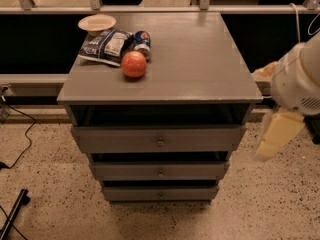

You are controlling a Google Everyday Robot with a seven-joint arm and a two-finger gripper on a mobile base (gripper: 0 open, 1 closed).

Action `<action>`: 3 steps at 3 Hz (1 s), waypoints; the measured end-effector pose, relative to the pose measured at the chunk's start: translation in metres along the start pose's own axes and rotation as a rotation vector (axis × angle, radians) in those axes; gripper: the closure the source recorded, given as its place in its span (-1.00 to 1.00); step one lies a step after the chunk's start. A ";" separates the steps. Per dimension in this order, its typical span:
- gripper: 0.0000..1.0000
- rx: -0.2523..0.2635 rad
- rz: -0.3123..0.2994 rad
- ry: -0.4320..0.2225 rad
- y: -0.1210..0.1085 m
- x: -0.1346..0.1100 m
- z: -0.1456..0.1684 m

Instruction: Open top drawer

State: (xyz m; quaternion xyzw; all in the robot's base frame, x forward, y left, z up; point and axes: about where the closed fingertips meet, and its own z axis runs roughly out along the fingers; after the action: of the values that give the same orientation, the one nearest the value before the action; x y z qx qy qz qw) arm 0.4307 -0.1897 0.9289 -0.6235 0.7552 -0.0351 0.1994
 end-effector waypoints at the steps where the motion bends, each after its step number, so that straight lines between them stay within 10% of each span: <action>1: -1.00 -0.041 -0.063 -0.134 0.045 -0.005 0.081; 3: -1.00 -0.030 -0.141 -0.101 0.039 -0.008 0.105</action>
Offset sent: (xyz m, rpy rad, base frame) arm -0.0101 0.0189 -0.0647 0.0665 0.0146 0.0642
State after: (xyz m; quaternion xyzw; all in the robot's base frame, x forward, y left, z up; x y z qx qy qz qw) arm 0.4320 -0.1530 0.8225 -0.6788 0.6990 -0.0062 0.2248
